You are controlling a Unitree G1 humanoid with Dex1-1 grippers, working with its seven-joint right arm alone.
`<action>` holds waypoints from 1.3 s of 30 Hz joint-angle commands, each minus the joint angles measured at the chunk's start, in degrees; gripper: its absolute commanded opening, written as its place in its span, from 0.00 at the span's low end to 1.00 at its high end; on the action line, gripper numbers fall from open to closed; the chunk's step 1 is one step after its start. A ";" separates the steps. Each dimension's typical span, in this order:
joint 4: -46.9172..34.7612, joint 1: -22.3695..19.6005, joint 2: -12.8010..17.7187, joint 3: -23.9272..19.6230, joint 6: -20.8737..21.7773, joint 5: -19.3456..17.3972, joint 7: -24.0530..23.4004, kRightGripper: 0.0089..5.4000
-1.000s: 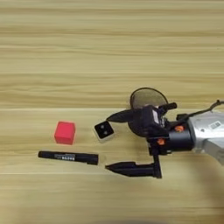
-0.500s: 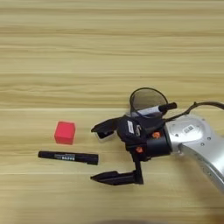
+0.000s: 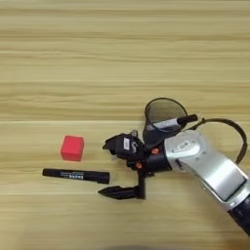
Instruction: Move the objects on the table
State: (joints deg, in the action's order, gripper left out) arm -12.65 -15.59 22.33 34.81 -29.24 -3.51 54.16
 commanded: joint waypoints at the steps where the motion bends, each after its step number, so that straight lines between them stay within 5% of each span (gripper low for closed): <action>1: -0.49 -3.89 -0.61 0.15 1.57 2.78 -1.68 0.99; 33: -0.05 -4.47 -3.77 4.60 3.54 8.96 0.13 0.99; 39: 2.34 -4.53 -4.70 5.40 4.45 10.30 -0.27 0.87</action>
State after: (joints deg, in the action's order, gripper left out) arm -9.55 -16.76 18.18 41.16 -26.79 6.20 55.44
